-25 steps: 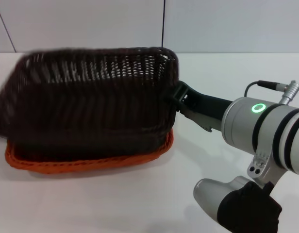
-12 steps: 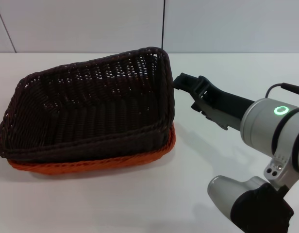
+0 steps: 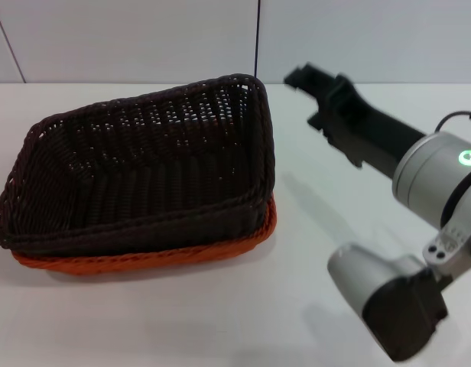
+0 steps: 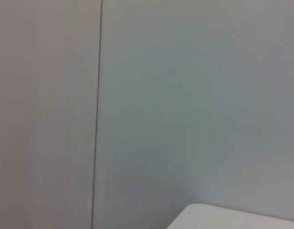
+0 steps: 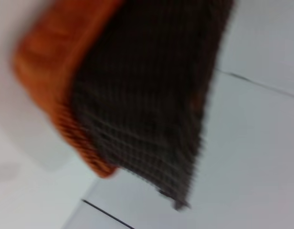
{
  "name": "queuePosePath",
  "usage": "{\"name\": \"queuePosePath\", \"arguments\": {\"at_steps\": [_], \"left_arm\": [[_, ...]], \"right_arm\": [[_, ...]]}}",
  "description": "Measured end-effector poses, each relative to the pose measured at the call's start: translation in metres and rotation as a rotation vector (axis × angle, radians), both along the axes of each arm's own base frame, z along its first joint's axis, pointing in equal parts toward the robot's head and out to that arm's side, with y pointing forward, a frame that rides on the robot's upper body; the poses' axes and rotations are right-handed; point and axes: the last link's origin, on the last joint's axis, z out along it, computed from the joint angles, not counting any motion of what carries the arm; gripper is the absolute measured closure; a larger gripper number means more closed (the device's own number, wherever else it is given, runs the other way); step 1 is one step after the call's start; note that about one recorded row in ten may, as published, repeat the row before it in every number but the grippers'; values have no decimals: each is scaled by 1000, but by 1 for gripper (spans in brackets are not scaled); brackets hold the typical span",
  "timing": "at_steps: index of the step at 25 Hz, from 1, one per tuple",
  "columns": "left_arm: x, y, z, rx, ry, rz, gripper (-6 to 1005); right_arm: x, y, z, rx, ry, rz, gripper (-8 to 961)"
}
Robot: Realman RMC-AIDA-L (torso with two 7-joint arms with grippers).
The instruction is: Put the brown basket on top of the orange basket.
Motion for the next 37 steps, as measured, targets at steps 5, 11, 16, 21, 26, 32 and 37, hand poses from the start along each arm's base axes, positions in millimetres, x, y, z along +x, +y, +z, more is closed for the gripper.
{"name": "queuePosePath", "arguments": {"at_steps": [5, 11, 16, 21, 26, 32, 37], "left_arm": [[2, 0, 0, 3, 2, -10, 208], [5, 1, 1, 14, 5, -31, 208], [8, 3, 2, 20, 8, -46, 208], [10, 6, 1, 16, 9, -54, 208], [10, 6, 2, 17, 9, -55, 208], [10, 6, 0, 16, 5, -55, 208], [11, 6, 1, 20, 6, -57, 208]], "right_arm": [[1, 13, 9, 90, 245, -9, 289], [28, 36, 38, 144, 690, -138, 289], [68, 48, 65, 60, 1125, -192, 289], [122, 39, 83, -57, 1552, -90, 289], [185, 25, 93, 39, 1864, 81, 289], [223, 7, 95, 198, 1970, 147, 289], [247, 2, 106, 357, 2078, 136, 289]]}}
